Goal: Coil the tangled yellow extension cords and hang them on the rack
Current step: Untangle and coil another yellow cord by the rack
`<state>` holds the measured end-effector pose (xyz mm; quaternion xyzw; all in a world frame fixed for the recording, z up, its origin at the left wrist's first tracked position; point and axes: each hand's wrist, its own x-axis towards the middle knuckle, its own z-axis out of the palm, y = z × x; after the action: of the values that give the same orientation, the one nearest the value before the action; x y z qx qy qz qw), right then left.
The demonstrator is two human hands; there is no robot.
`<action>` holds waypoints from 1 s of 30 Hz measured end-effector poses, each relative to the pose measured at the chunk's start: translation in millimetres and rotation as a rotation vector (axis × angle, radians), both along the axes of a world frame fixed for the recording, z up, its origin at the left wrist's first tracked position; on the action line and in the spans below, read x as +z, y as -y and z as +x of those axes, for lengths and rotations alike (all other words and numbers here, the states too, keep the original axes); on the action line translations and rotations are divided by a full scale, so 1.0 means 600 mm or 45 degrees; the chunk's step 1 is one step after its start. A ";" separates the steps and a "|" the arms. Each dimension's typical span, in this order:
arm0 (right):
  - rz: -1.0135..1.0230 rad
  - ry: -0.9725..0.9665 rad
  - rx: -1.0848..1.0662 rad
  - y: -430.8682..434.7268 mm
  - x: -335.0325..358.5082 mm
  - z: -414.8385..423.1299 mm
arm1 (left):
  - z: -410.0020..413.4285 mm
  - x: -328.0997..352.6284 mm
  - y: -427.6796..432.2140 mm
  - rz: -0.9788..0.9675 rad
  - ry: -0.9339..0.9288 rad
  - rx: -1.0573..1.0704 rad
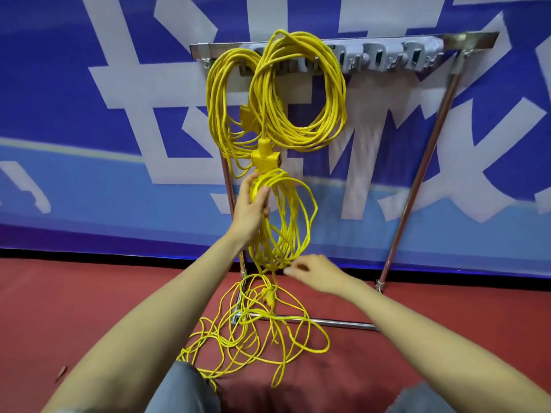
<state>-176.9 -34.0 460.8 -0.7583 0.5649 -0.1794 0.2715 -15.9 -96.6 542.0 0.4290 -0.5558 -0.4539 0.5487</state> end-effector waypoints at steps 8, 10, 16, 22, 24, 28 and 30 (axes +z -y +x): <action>0.279 0.294 -0.343 0.018 -0.088 0.066 | -0.004 0.055 0.009 0.029 -0.431 -0.007; 0.261 0.196 -0.314 0.022 -0.101 0.055 | 0.004 0.070 0.007 0.044 -0.540 -0.039; 0.212 -0.229 -0.416 0.044 -0.116 -0.039 | 0.047 0.074 0.003 0.039 -0.474 -0.144; 0.086 0.294 -0.599 0.100 -0.047 -0.104 | 0.071 0.016 0.000 -0.034 -0.054 -0.078; -0.003 0.438 -0.584 0.097 -0.019 -0.115 | 0.077 0.004 0.000 -0.073 0.092 -0.062; 0.253 0.190 -0.320 0.082 -0.002 -0.121 | 0.077 -0.008 -0.010 -0.106 0.339 -0.095; 0.011 0.309 -0.579 0.092 0.001 -0.128 | 0.078 -0.016 -0.014 -0.099 0.418 -0.039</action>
<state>-253.8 -89.5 461.1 -0.5834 0.6850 -0.3230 0.2933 30.6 -88.4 532.3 0.4672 -0.6616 -0.3640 0.4599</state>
